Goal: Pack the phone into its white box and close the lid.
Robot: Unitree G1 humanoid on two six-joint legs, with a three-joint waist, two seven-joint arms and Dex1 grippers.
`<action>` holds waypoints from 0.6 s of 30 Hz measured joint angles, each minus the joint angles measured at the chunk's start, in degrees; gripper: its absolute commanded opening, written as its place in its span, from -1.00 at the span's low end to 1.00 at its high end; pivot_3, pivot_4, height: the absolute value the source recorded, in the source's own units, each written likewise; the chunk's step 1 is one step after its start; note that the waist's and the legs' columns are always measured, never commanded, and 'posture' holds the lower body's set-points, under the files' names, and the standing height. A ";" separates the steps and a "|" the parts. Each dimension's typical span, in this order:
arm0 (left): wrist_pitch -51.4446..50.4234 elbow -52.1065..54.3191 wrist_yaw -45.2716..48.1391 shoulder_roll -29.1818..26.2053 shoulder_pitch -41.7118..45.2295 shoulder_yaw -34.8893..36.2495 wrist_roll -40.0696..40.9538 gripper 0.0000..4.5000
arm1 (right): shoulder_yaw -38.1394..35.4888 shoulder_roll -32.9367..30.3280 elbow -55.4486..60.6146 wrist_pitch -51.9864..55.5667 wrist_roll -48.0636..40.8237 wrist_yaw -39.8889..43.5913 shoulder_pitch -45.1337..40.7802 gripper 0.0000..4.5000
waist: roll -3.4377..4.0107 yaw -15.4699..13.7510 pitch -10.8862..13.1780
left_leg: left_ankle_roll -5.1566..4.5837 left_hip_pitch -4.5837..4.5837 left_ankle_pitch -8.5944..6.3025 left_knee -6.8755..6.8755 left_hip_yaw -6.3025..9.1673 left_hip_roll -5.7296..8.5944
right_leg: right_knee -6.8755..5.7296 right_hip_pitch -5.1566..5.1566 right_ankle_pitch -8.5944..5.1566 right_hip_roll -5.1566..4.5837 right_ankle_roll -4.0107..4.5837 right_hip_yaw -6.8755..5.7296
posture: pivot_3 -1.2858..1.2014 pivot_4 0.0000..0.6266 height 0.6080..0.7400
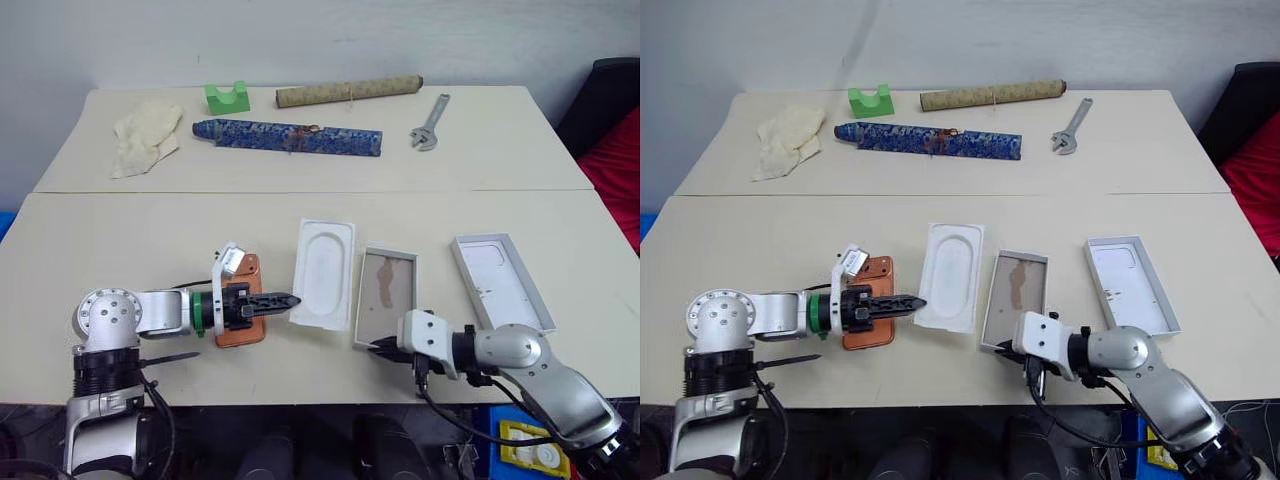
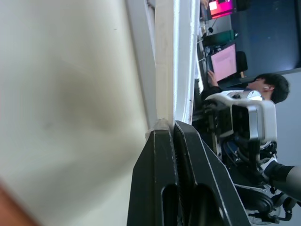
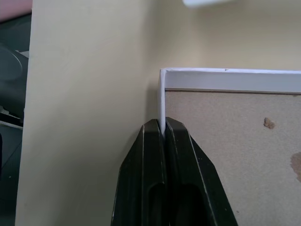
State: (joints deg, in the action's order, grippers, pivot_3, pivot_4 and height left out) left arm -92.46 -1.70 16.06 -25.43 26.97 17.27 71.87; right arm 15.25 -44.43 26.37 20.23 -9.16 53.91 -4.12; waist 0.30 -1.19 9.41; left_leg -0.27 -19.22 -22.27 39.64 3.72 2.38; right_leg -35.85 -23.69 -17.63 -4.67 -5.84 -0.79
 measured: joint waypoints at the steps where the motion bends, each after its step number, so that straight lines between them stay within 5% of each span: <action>1: 0.00 0.41 -1.32 0.45 0.01 0.11 1.10 -1.00 | 0.03 -0.01 0.05 -0.26 0.31 -0.12 0.18 -0.99 | 0.00 0.00 0.00 | 0.00 0.00 0.00 0.00 0.00 0.00 | 0.00 0.00 0.00 0.00 0.00 0.00 | 0.03 -0.52 1.00; 9: 0.00 0.27 -10.64 5.02 1.25 -1.46 6.45 -1.00 | -1.82 -0.66 2.95 1.15 -0.71 0.01 2.90 0.18 | -0.02 -0.16 0.00 | 0.01 0.01 0.00 0.05 0.01 0.01 | -0.01 0.03 0.00 0.00 0.00 -0.04 | 0.03 -0.52 1.00; 14: 0.01 -1.14 -14.06 7.27 2.63 -4.90 8.41 -1.00 | -17.62 -4.14 13.77 7.34 -9.12 0.22 10.15 0.93 | -0.02 -0.64 0.02 | 0.01 -0.06 0.00 0.05 0.16 0.04 | 0.11 0.11 0.00 -0.02 0.00 -0.15 | 0.03 -0.52 1.00; 18: -0.01 -1.65 -15.95 8.92 3.63 -7.38 8.50 -1.00 | -33.22 -4.94 19.27 11.64 -15.91 1.04 18.11 0.97 | -0.09 -0.64 0.05 | 0.02 -0.04 0.00 0.05 0.19 0.04 | 0.11 0.17 0.00 0.00 0.00 -0.15 | 0.03 -0.52 1.00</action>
State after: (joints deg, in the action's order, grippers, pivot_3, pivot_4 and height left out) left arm -92.47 -3.36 0.11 -16.51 30.60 9.89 80.38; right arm -17.97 -49.37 45.64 31.88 -25.07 54.95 13.99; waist 0.21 -1.83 9.46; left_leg -0.25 -19.27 -22.27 39.69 3.91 2.42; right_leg -35.74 -23.52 -17.63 -4.67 -5.84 -0.94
